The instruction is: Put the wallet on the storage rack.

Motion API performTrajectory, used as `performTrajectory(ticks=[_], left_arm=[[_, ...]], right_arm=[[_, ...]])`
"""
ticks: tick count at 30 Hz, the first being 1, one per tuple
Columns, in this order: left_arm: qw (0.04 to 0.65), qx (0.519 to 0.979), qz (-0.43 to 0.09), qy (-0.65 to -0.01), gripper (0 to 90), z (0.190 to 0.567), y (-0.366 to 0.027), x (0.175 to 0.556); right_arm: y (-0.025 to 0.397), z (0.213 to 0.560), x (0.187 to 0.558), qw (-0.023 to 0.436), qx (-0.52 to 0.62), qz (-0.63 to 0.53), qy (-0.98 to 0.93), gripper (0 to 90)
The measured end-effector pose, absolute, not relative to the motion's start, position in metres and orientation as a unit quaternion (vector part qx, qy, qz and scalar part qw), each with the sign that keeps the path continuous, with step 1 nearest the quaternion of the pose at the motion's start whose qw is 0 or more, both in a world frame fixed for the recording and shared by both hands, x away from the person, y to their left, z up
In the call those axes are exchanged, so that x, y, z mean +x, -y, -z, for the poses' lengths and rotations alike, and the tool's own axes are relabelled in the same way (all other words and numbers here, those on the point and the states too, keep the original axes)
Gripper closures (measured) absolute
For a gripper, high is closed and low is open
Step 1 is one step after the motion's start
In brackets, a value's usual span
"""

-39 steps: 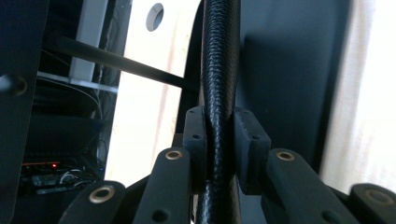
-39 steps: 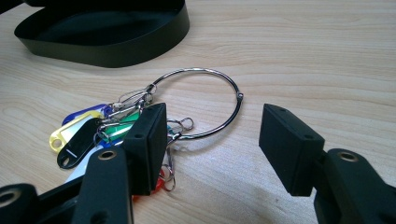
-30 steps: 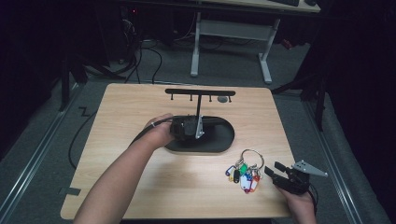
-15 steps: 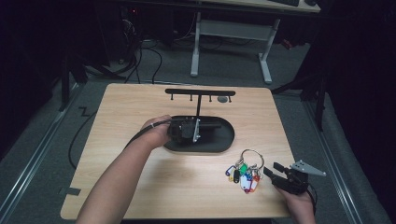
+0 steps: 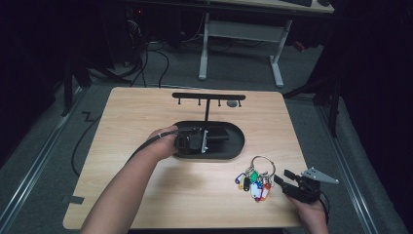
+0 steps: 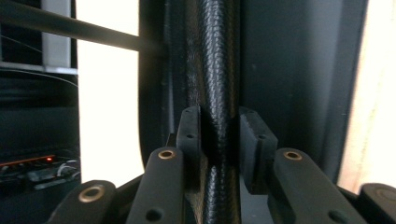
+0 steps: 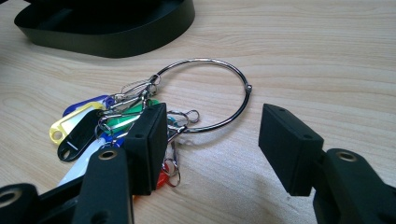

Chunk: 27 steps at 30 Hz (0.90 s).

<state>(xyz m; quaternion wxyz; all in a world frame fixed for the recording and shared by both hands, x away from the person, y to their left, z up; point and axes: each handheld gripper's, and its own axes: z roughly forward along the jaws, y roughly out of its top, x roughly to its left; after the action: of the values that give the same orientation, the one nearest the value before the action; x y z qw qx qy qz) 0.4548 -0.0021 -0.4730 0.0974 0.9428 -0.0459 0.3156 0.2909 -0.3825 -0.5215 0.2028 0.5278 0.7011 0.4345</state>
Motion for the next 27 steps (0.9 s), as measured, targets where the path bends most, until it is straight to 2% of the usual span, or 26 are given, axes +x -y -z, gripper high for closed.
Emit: performTrajectory(ticks=[12, 14, 27], left_arm=[[0.092, 0.959, -0.269, 0.013, 63.0, 0.487, -0.001, 0.452], [0.101, 0.958, -0.267, 0.006, 60.1, 0.484, -0.002, 0.451], [0.174, 0.952, -0.249, -0.048, 57.5, 0.454, -0.023, 0.418]], right_arm=[[0.381, 0.522, 0.292, 0.204, 0.525, -0.432, -0.704, 42.5], [0.381, 0.522, 0.292, 0.204, 0.525, -0.431, -0.705, 42.5], [0.38, 0.519, 0.29, 0.211, 0.523, -0.43, -0.705, 42.5]])
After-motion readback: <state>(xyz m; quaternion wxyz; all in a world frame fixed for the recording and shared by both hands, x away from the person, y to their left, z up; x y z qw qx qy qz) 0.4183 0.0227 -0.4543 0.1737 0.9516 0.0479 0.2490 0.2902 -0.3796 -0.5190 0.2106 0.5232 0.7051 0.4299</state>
